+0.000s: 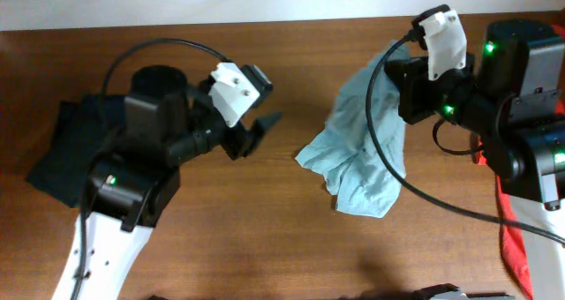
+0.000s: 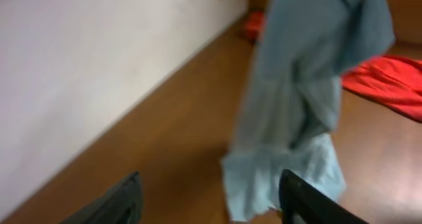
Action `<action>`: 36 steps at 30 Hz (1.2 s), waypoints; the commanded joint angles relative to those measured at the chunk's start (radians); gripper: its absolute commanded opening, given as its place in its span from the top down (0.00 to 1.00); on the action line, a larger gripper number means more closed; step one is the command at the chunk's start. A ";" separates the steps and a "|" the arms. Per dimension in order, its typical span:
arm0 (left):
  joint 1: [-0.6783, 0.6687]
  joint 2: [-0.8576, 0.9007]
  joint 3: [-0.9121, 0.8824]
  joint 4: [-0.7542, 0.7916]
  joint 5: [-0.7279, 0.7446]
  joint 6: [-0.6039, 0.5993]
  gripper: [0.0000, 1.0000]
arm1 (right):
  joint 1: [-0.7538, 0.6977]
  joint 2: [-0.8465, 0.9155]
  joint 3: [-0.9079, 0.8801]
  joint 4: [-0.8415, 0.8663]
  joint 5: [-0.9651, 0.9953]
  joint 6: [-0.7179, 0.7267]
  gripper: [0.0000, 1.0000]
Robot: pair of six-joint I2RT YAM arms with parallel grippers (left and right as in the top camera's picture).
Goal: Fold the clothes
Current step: 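Bring the lifted shirt to the left gripper and grasp it there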
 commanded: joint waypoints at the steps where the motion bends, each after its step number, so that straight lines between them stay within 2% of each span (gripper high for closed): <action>1: 0.004 0.046 0.018 -0.018 0.132 -0.002 0.29 | 0.006 -0.055 0.008 0.051 -0.161 -0.030 0.96; 10: -0.014 0.151 0.018 -0.032 0.182 -0.001 0.25 | 0.006 -0.103 0.008 0.186 -0.355 -0.026 0.96; 19: -0.016 0.193 0.018 -0.032 0.270 0.030 0.27 | 0.007 -0.115 0.008 0.232 -0.468 -0.018 0.96; 22: -0.016 0.195 0.018 -0.031 0.270 0.035 0.37 | 0.006 -0.115 0.008 0.251 -0.528 -0.018 0.96; 24: -0.016 0.195 0.018 -0.031 0.270 0.047 0.59 | 0.006 -0.115 0.008 0.254 -0.530 -0.018 0.96; 27: -0.016 0.195 0.018 -0.031 0.268 0.067 0.87 | 0.006 -0.116 0.008 0.254 -0.530 -0.018 0.96; 29: -0.015 0.195 0.018 -0.028 0.260 0.069 1.00 | 0.006 -0.117 0.008 0.252 -0.529 -0.018 0.96; 32: -0.013 0.187 0.020 -0.029 0.220 0.069 1.00 | 0.006 -0.116 0.008 0.237 -0.477 -0.018 0.95; 36: -0.011 0.142 0.060 -0.032 0.074 0.038 1.00 | 0.006 -0.116 0.008 0.164 -0.253 -0.018 0.95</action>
